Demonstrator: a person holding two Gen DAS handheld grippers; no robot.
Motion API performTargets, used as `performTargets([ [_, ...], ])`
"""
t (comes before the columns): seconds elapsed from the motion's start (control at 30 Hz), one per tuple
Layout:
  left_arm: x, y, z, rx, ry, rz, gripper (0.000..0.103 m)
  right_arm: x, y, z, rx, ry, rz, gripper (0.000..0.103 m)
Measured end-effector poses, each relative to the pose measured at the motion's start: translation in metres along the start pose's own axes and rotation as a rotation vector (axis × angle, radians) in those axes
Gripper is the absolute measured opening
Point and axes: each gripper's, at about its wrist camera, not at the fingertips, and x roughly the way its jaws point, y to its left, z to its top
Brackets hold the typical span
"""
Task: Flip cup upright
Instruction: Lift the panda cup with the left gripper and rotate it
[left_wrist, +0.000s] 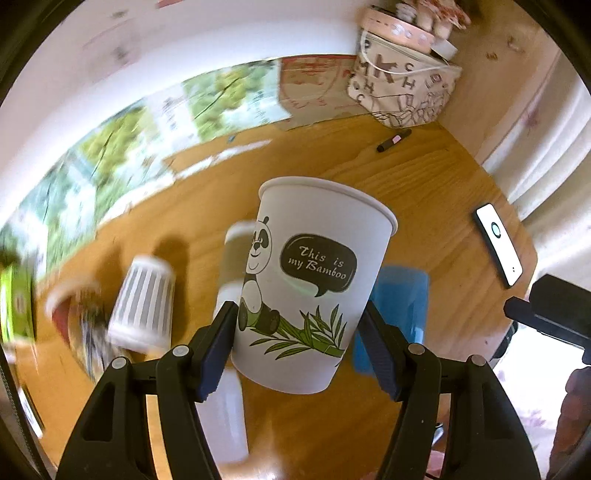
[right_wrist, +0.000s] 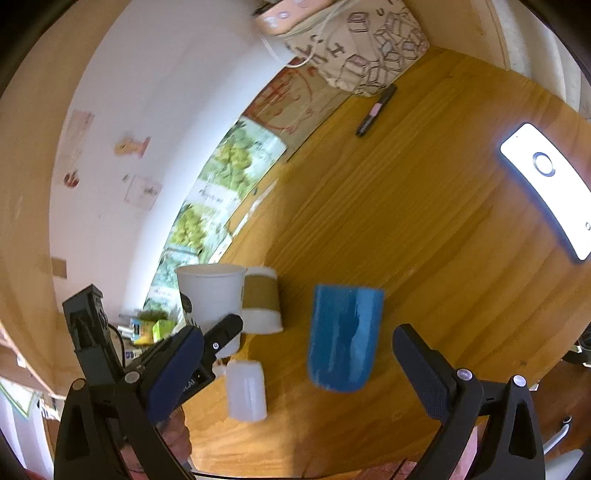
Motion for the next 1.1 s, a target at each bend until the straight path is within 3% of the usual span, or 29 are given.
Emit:
performTargets([
  [0.37,-0.017,0.034,-0.095,-0.188,0.027,-0.089,0.07,-0.013,0.029,-0.06,-0.089,0.001,-0.038,0.103],
  [0.57,-0.01,0.034,-0.13,-0.215,0.035,-0.148,0.07,-0.007,0.032,-0.087,-0.14,0.008,-0.075,0.103],
  [0.93,0.019,0.021,-0.148,-0.344,0.074,-0.208,0.07,0.012,0.015,-0.108,-0.152,0.11,-0.126,0.103],
  [1.1,0.031,0.015,-0.146,-0.384,0.078,-0.187,0.07,0.015,0.012,-0.103,-0.197,0.167,-0.126,0.103],
])
